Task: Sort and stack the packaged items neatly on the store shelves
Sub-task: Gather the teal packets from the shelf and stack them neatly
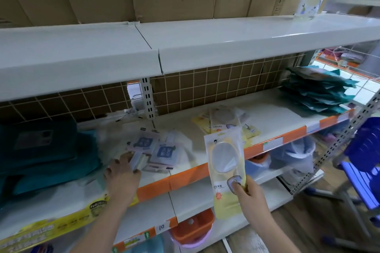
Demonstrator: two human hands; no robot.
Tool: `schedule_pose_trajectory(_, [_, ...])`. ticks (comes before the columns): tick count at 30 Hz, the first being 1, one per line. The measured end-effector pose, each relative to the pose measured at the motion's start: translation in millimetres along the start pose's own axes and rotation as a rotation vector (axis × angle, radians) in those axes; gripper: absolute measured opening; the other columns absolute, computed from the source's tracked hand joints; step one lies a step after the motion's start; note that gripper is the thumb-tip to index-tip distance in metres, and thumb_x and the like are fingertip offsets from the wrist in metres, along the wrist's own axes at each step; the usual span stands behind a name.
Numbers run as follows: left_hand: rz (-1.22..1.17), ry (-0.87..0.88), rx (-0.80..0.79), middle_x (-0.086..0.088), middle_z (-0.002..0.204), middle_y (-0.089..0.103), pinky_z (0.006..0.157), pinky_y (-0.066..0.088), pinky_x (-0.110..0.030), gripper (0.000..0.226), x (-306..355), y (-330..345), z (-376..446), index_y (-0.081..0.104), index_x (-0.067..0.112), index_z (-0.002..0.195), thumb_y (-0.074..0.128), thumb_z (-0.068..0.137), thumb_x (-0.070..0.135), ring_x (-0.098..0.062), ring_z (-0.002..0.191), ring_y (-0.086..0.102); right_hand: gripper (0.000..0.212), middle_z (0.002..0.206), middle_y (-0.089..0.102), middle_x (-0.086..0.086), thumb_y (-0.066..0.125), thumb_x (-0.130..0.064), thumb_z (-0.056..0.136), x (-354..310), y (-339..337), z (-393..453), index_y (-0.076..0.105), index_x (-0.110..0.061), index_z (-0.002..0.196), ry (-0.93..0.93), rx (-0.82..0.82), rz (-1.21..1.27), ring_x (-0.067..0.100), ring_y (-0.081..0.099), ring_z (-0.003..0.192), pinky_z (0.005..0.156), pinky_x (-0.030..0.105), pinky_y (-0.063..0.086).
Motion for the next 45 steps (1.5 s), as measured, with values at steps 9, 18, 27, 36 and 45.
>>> schedule_pose_trajectory(9, [-0.008,0.080,0.041,-0.018,0.106,0.059,0.074,0.045,-0.040,0.052,23,-7,6,0.060,0.010,0.113,0.073,0.074,0.042,-0.035,0.093,0.059,0.016,0.063,0.048,-0.001,0.054,-0.014,0.093,-20,12,32,0.052,-0.011,0.077,0.005,0.008,0.007,0.012,0.042,0.058,0.055,0.024,0.034])
schedule_pose_trajectory(18, [0.046,0.289,0.036,-0.018,0.101,0.064,0.076,0.047,-0.045,0.037,68,1,31,0.066,0.007,0.099,0.064,0.079,0.037,-0.038,0.093,0.060,0.032,0.049,0.029,-0.014,0.053,-0.009,0.093,-43,9,59,0.036,-0.014,0.066,-0.015,0.069,0.044,0.001,0.028,0.041,0.043,0.011,0.027])
schedule_pose_trajectory(27, [-0.147,0.577,-0.048,0.001,0.093,0.065,0.068,0.043,-0.033,0.040,159,14,-1,0.068,0.018,0.090,0.040,0.077,0.044,-0.026,0.080,0.064,0.003,0.094,0.064,0.020,0.060,-0.013,0.090,-30,-52,92,0.061,-0.013,0.092,0.006,0.238,0.205,0.021,0.060,0.080,0.072,0.036,0.048])
schedule_pose_trajectory(36, [0.041,0.496,0.011,0.003,0.083,0.068,0.062,0.051,-0.037,0.041,175,66,-19,0.071,0.020,0.084,0.039,0.069,0.042,-0.024,0.069,0.066,0.010,0.089,0.067,0.006,0.053,-0.015,0.094,-28,-94,171,0.063,-0.013,0.095,0.033,0.119,0.203,0.022,0.061,0.084,0.066,0.029,0.047])
schedule_pose_trajectory(45, [0.180,0.321,0.006,-0.001,0.094,0.071,0.068,0.057,-0.037,0.045,183,76,-40,0.074,0.017,0.090,0.038,0.071,0.036,-0.023,0.081,0.069,0.051,0.122,0.058,0.005,0.066,-0.022,0.088,-43,-63,251,0.042,-0.031,0.132,-0.084,-0.199,-0.027,0.022,0.060,0.102,0.073,0.029,0.049])
Point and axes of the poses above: each hand's wrist, its own z-axis towards the middle knuckle, its own y-axis out of the palm, x = y × z, the point moved 7 cm from there along z, towards the middle knuckle
